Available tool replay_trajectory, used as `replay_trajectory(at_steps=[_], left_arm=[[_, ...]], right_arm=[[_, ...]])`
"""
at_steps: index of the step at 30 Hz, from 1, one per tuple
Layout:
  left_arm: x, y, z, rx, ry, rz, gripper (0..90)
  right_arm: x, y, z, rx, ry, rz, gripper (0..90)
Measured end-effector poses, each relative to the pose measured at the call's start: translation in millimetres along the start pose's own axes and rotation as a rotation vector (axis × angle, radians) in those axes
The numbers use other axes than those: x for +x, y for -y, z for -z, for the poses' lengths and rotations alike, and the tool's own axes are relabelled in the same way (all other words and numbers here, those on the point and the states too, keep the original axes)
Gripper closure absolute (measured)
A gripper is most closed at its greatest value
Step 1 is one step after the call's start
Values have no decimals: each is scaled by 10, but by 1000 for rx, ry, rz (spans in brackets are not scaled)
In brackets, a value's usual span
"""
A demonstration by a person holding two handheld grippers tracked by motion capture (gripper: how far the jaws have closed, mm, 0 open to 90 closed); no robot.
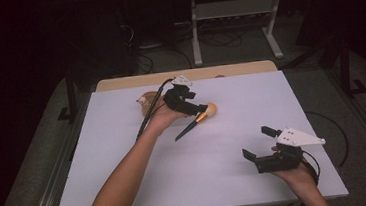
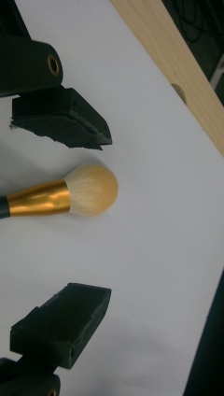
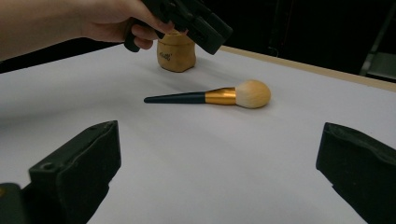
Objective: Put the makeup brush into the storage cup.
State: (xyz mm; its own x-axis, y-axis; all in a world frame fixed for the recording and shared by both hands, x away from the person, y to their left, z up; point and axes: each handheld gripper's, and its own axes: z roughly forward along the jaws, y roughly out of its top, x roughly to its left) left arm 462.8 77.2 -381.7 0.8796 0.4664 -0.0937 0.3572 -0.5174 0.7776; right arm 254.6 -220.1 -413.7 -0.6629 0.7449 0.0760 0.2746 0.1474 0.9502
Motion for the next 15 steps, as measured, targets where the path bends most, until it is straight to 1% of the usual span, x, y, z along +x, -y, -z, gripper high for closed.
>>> replay_trajectory(at_steps=[4,7,8,12,13,15], left_arm=[[-12,-13,-41,27,2,1,220],[1,-15,-62,55,2,-8,222],[9,-20,-62,70,3,-18,225],[12,-38,-103,97,-3,-8,230],[20,-46,-106,115,-3,-18,230],[24,-61,-120,134,1,-21,232]], right_arm=[[0,-2,0,0,0,0,0],[2,0,-1,1,-2,-1,0],[2,0,-2,2,-2,-1,0],[1,-1,-1,0,-2,-2,0],[-1,-1,0,-1,-1,-1,0],[-1,-1,3,-1,-1,-2,0]])
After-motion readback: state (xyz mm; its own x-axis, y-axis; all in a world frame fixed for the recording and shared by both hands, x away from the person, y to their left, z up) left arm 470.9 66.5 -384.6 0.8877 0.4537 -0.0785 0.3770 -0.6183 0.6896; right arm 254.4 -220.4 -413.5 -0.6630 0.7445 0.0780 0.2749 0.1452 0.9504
